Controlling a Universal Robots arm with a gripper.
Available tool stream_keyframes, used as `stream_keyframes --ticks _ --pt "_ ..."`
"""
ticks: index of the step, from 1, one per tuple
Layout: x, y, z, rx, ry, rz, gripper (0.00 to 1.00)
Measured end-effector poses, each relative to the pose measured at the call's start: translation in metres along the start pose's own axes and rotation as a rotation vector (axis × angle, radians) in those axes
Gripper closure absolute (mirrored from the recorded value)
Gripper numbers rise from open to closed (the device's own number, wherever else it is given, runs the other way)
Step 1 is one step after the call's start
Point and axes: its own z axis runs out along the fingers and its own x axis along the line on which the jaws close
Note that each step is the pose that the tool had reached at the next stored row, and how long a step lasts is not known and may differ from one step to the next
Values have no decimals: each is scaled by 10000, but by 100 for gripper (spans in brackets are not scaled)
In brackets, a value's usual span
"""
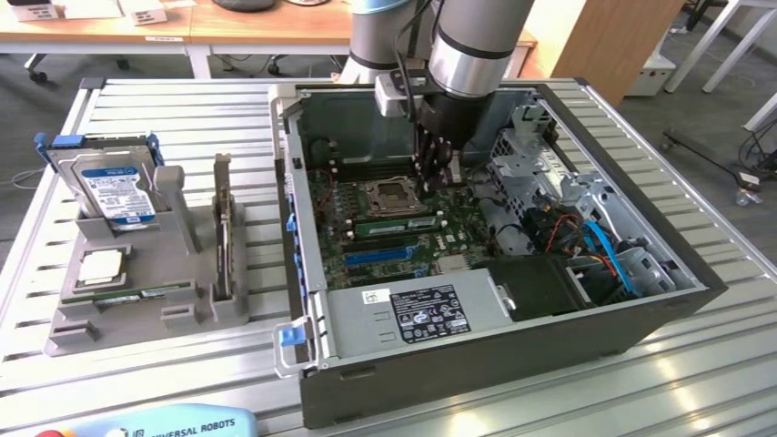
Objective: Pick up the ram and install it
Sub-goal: 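Press down the ram until it locks into place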
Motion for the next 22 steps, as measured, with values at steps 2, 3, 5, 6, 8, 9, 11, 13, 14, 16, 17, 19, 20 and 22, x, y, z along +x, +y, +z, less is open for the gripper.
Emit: stream_keyframes --ticks 2,3,5,6,8,9,11,13,14,16,17,19,20,22 --pt "0 0 0 0 1 0 89" --pt "0 0 0 0 0 0 89" --pt "0 0 0 0 1 0 90" --pt "0 0 0 0 0 0 90" --pt "0 0 0 0 0 0 90" --pt "0 0 0 0 0 0 90" --pt "0 0 0 0 0 0 90" --pt "0 -5 0 0 -2 -1 90" --pt "0 -26 -1 -1 -1 1 90" --pt "0 -52 -1 0 -2 14 90" --pt "0 -67 -1 1 -2 25 90" --pt "-1 -99 -1 2 -2 46 90" --pt "-1 -114 -1 2 -3 58 90" --pt "-1 -145 -1 3 -3 84 90"
